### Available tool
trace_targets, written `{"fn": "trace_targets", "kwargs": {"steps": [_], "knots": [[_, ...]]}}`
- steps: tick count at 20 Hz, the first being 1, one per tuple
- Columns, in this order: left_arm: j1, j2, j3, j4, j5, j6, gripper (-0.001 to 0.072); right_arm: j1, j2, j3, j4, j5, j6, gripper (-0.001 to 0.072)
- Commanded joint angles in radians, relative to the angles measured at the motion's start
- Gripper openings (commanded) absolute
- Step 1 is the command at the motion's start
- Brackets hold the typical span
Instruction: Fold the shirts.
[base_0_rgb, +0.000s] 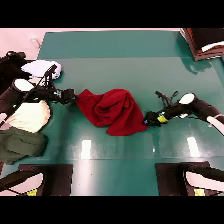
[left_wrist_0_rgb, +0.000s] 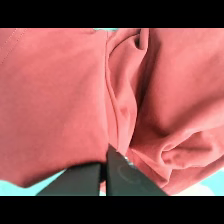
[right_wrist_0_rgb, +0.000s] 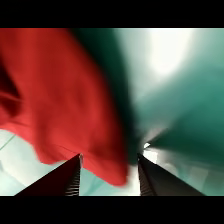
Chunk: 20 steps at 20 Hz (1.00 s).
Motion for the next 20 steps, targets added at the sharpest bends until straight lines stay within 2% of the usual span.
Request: {"fn": "trace_targets", "kwargs": {"steps": [1, 2, 3, 5, 8, 12, 15, 18, 20], "knots": [[0.000, 0.001, 0.001, 0.001, -0.001, 0.000, 0.0023, 0.079, -0.049, 0.036, -0.021, -0.056, -0.008, 0.0221], [0.000, 0.001, 0.002, 0.001, -0.003, 0.000, 0.0023, 0.090, -0.037, 0.043, -0.053, -0.063, -0.008, 0.0048], [0.000, 0.001, 0.011, 0.005, -0.012, 0.000, 0.0022, 0.090, -0.015, 0.054, -0.092, -0.061, -0.007, 0.0013], [0.019, 0.009, 0.092, 0.011, -0.071, -0.007, 0.0022, 0.059, 0.075, 0.114, -0.202, -0.021, -0.002, 0.0012], [0.073, 0.112, 0.325, 0.012, -0.121, -0.007, 0.0022, -0.067, 0.283, 0.320, -0.331, 0.124, 0.005, 0.0012], [0.109, 0.283, 0.742, 0.032, -0.119, -0.007, 0.0022, -0.265, 0.502, 0.686, -0.327, 0.261, 0.005, 0.0012], [0.109, 0.375, 0.984, 0.055, -0.119, -0.007, 0.0022, -0.378, 0.602, 0.919, -0.327, 0.296, 0.005, 0.0012], [0.109, 0.402, 1.137, 0.101, -0.118, -0.008, 0.0021, -0.477, 0.636, 1.041, -0.328, 0.336, 0.014, 0.0012], [0.109, 0.409, 1.156, 0.116, -0.085, -0.008, 0.0020, -0.529, 0.610, 1.104, -0.327, 0.389, 0.022, 0.0012]]}}
